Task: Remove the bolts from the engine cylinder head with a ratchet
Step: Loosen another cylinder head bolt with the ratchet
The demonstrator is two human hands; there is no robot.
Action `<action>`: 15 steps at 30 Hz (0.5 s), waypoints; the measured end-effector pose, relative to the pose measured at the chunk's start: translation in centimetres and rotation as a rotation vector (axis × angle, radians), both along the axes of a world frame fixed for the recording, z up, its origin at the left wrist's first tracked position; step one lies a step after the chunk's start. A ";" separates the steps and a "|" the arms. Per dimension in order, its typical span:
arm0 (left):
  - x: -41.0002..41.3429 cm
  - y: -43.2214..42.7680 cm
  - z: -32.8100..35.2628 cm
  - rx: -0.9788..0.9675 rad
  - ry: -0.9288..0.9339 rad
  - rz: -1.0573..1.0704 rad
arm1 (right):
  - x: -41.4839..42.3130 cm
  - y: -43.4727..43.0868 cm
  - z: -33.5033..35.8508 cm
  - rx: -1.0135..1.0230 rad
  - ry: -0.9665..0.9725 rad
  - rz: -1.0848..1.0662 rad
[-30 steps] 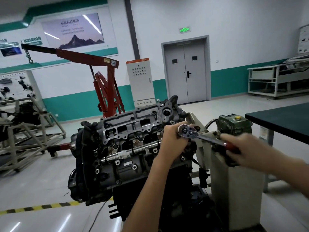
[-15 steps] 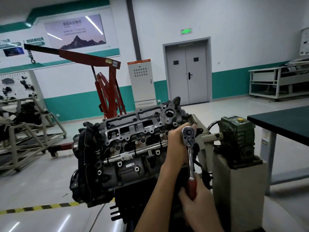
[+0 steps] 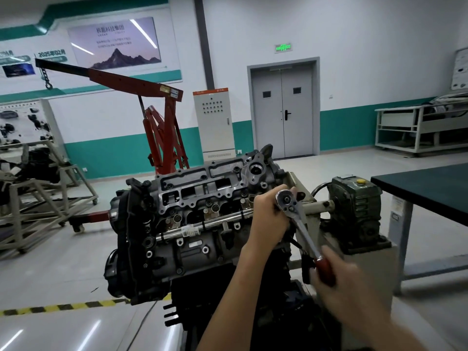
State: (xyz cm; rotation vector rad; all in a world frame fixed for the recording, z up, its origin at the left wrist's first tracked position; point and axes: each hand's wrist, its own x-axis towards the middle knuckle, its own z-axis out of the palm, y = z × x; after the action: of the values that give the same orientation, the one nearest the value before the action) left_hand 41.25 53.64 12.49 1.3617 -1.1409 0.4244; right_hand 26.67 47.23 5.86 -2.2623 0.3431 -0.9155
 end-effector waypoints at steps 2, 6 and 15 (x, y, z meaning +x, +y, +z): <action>-0.1 -0.2 0.0 -0.012 0.035 0.002 | 1.4 4.0 -1.3 0.203 -0.032 -0.003; 0.1 0.0 0.1 0.015 0.004 0.004 | 3.2 8.0 -1.6 0.474 -0.087 0.104; 1.4 1.2 1.1 0.205 -0.001 -0.029 | -1.1 -7.4 6.9 -0.533 0.209 0.100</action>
State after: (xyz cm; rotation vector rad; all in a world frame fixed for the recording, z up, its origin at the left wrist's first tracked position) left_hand 42.61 54.79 13.61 1.5198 -1.2292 0.2930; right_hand 25.56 39.84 12.71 -2.8452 0.0750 -0.7853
